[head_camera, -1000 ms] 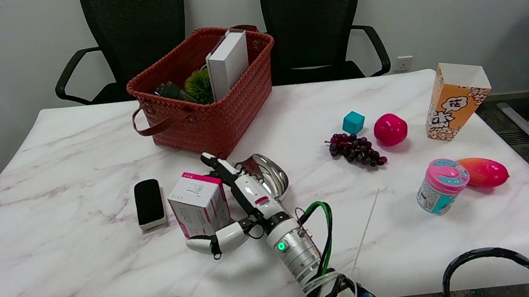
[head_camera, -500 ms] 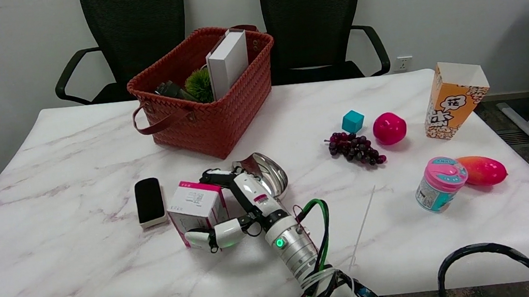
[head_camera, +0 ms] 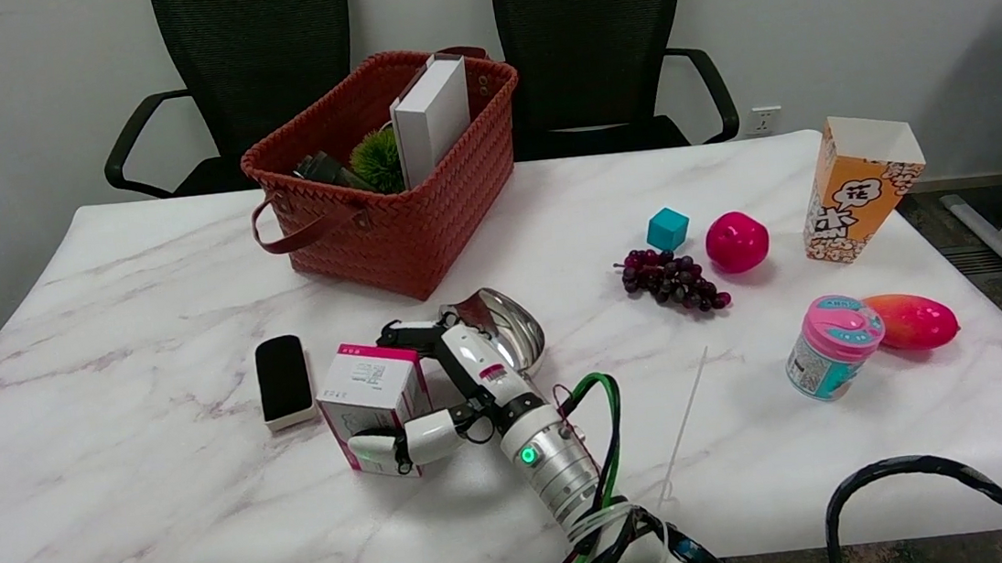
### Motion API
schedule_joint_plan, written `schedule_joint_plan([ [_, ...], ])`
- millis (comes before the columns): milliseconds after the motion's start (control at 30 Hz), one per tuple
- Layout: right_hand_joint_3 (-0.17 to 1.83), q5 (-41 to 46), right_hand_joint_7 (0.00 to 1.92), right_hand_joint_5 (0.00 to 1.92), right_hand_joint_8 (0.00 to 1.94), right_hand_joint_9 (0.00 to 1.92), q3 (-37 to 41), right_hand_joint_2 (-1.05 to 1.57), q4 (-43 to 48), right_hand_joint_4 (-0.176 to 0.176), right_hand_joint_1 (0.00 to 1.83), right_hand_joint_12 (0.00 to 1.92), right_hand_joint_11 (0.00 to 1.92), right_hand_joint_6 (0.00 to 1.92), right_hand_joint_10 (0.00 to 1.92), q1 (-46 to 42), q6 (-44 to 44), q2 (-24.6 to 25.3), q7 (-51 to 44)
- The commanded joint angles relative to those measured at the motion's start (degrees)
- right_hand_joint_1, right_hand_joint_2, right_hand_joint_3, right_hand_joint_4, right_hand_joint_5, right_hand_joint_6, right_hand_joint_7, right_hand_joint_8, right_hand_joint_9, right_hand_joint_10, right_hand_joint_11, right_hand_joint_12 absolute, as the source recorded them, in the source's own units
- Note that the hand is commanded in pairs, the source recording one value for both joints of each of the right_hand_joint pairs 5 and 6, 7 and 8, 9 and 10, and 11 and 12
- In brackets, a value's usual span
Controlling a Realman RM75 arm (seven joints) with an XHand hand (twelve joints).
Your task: Pick up the white paper box.
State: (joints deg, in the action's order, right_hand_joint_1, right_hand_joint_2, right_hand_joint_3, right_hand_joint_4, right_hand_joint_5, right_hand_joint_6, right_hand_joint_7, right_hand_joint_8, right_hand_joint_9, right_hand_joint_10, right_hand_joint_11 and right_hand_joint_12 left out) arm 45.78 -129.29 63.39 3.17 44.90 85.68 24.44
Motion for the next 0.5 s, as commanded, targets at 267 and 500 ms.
schedule_joint_plan([
  [267, 0.53, 0.01, 1.18, 0.89, 1.18, 1.08, -0.04, 0.52, 3.39, 0.000, 1.11, 0.75, 0.75, 0.89, 1.08, 1.17, 1.25, 0.04, 0.29],
  [500, 0.54, -0.02, 1.19, 0.90, 1.19, 1.11, 0.01, 0.54, 4.21, 0.000, 1.11, 0.81, 0.81, 0.90, 1.11, 1.42, 1.38, 0.04, 0.12],
])
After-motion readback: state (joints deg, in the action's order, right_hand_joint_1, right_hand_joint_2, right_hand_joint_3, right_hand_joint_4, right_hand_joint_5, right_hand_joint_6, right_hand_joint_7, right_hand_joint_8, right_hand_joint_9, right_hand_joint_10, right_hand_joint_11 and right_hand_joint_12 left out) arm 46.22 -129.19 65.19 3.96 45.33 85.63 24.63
